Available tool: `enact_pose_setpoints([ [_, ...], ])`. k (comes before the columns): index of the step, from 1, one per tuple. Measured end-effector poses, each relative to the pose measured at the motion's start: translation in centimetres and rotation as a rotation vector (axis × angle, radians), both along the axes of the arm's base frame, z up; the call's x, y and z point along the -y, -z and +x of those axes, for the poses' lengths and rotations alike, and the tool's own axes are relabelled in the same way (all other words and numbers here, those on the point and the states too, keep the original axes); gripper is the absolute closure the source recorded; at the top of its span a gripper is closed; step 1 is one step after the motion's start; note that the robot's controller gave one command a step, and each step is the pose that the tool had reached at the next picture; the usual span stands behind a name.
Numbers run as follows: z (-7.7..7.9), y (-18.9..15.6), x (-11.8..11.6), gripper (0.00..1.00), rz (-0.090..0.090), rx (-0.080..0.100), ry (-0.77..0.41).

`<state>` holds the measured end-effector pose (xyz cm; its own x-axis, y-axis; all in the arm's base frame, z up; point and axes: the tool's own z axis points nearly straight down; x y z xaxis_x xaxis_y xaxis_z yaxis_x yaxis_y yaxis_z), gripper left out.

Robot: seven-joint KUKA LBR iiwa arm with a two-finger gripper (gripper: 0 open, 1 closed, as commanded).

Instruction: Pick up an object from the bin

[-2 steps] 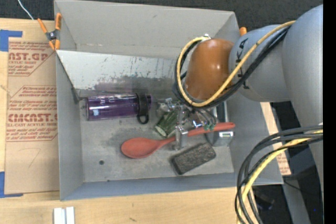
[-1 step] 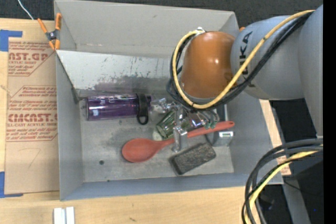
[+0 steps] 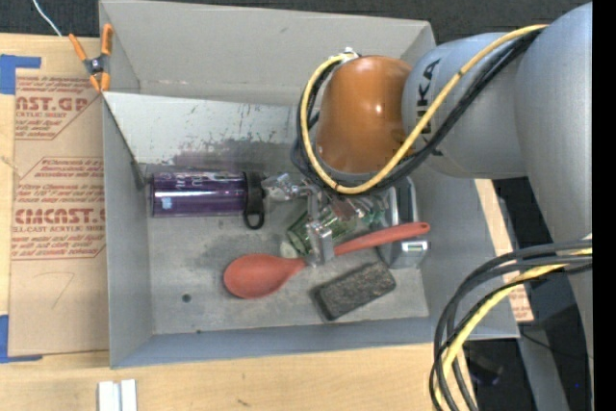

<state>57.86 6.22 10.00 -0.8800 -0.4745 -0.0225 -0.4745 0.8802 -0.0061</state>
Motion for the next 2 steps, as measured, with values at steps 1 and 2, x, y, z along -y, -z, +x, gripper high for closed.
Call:
enact_pose_setpoints([
  [1, -3.8, 3.0, -1.7, 0.0, -0.001, -0.018, 0.067],
  [2, -2.1, 3.0, -2.7, 1.0, -0.002, 0.0, -0.112],
])
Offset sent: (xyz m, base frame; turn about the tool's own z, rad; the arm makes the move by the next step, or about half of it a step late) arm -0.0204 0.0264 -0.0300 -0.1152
